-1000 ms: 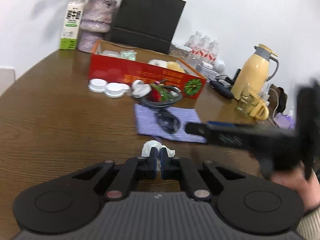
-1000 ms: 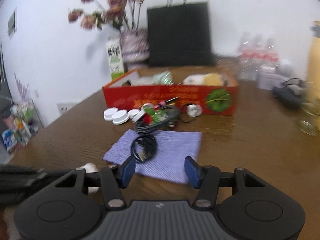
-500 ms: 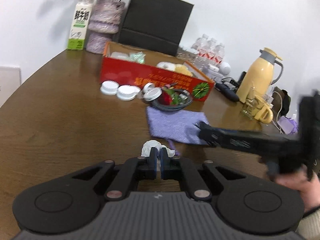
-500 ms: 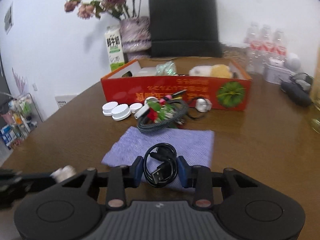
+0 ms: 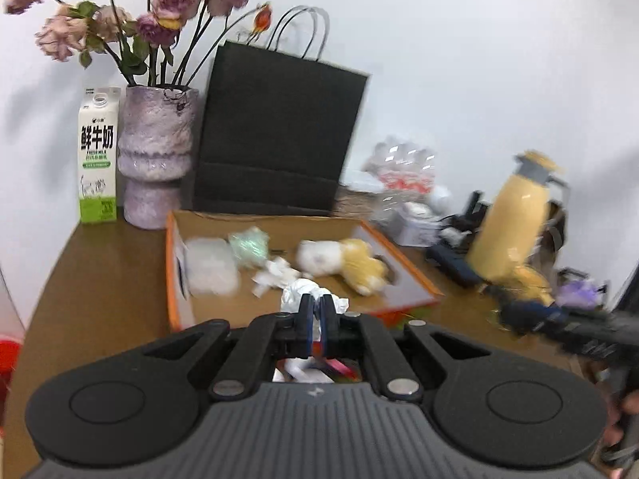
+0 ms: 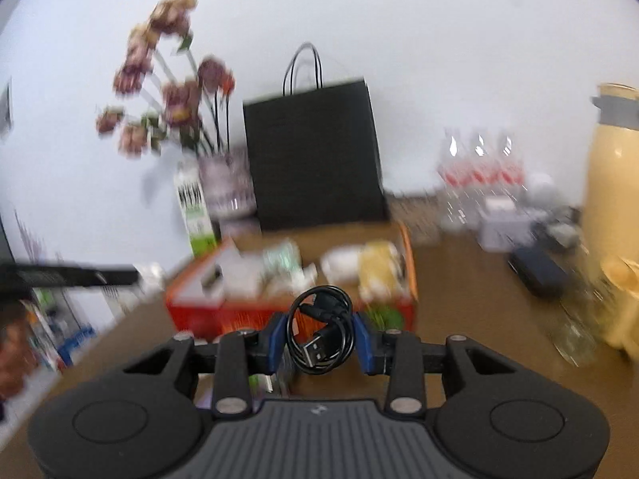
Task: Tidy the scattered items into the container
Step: 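Grasp the black cable with right tool while left tool holds the tissue, then release the tissue and black cable into the box from both tools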
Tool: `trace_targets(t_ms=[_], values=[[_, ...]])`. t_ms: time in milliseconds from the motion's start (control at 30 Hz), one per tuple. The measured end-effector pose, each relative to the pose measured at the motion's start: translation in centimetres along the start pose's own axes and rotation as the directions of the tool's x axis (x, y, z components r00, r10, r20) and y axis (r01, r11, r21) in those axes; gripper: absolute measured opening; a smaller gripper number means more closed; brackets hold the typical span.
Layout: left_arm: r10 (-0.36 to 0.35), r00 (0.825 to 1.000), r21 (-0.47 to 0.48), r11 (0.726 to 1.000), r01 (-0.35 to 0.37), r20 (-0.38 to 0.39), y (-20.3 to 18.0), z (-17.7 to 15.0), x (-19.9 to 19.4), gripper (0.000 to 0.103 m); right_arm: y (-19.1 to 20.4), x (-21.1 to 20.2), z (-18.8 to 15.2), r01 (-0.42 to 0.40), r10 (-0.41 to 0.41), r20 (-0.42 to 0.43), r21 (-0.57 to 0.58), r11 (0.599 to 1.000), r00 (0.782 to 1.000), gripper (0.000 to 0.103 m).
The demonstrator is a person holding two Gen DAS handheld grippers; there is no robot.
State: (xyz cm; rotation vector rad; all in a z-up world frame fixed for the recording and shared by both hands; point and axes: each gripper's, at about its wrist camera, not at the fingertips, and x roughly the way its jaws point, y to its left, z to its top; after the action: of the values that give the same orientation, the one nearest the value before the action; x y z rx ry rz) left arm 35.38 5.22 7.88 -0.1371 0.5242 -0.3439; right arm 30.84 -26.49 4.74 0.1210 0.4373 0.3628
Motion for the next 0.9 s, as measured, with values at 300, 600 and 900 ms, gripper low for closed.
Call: trace_targets(t_ms=[300,600,900], values=[[0.129,0.988,-0.113,0.984,-0.138,-0.088,6.7,1.7,12.6,0.005,-1.6,17.7,6.7,-0.055,0.055,-0.191,0.01,0.998,0.98,0.036],[0.187,0.972,0.017,0.982,-0.187,-0.143,6.4,1.0,15.4,0.008,-1.1,27.3,4.8,0.005,-0.015,-0.362,-0.029,1.0,0.932,0.041],[0.142,0.982,-0.004,0.99,-0.143,-0.126,5.9,0.9,15.2,0.042,-1.9,26.4,5.1,-0.043,0.059,-0.334,0.056,0.998,0.941,0.065]])
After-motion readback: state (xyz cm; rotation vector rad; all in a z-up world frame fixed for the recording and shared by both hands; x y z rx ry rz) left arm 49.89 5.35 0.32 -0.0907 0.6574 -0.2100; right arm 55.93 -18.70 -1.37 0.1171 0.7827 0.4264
